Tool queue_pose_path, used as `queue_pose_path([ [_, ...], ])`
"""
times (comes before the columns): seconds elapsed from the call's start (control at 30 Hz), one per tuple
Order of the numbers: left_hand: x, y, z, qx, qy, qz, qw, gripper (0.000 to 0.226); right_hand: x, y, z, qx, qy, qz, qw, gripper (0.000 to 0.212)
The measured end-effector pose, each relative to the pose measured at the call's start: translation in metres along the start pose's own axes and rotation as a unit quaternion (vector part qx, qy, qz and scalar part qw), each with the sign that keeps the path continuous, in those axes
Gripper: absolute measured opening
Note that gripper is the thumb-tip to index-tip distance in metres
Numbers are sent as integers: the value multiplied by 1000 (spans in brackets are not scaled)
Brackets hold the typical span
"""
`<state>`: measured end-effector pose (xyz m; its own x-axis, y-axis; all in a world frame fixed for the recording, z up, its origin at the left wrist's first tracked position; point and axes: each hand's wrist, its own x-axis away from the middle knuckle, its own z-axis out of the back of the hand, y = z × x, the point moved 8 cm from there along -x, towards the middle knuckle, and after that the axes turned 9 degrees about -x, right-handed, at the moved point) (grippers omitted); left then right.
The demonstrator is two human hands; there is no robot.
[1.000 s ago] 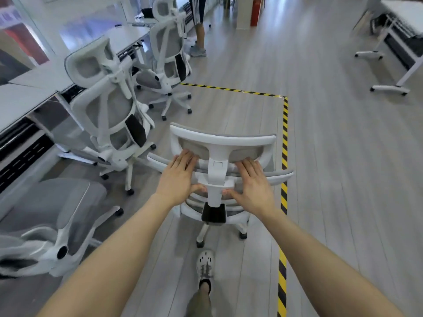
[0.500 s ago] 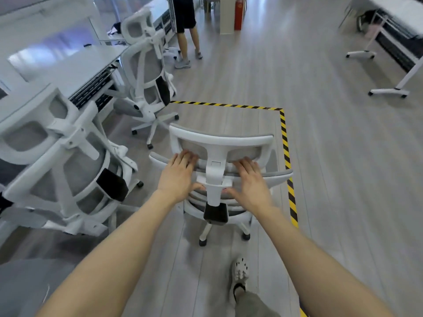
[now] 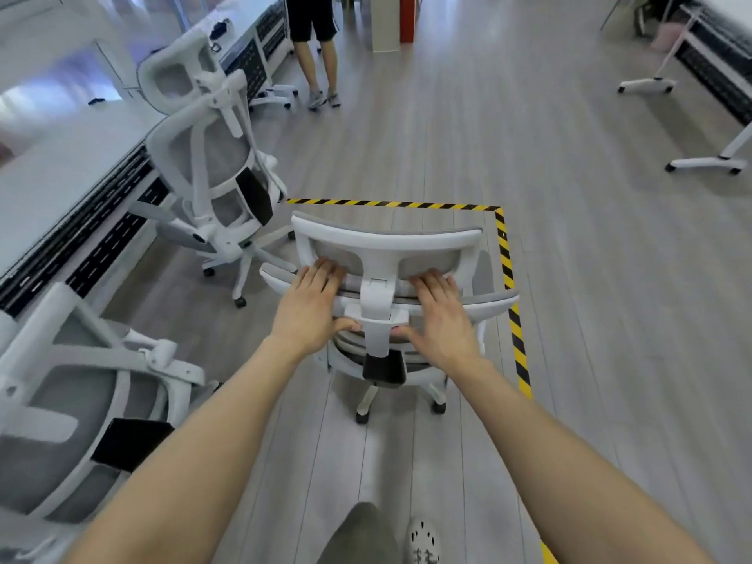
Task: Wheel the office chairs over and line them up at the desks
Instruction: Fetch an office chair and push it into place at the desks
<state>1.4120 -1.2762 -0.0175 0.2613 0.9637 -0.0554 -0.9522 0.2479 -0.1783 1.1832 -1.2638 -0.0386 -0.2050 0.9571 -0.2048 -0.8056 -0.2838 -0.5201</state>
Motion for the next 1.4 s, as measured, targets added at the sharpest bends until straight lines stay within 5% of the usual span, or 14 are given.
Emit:
queue_pose_path([
  [0.63, -335, -39, -22, -13, 17, -69, 997, 107, -301, 112, 22, 84, -79, -95, 989, 101],
  [0.8, -377, -40, -10, 22, -21, -101, 994, 78, -333, 117, 43, 152, -118, -130, 973, 73],
  [0.9, -375, -22, 9, 35, -13, -130, 991, 51, -310, 132, 61, 120, -107, -189, 969, 59],
  [1.1, -353, 77, 23, -8, -51, -260, 964, 42, -179, 180, 97, 75, -77, -329, 938, 56],
  [1.4, -228, 351, 47, -74, -78, -525, 844, 49, 148, 223, 158, 56, 38, -558, 827, 62],
])
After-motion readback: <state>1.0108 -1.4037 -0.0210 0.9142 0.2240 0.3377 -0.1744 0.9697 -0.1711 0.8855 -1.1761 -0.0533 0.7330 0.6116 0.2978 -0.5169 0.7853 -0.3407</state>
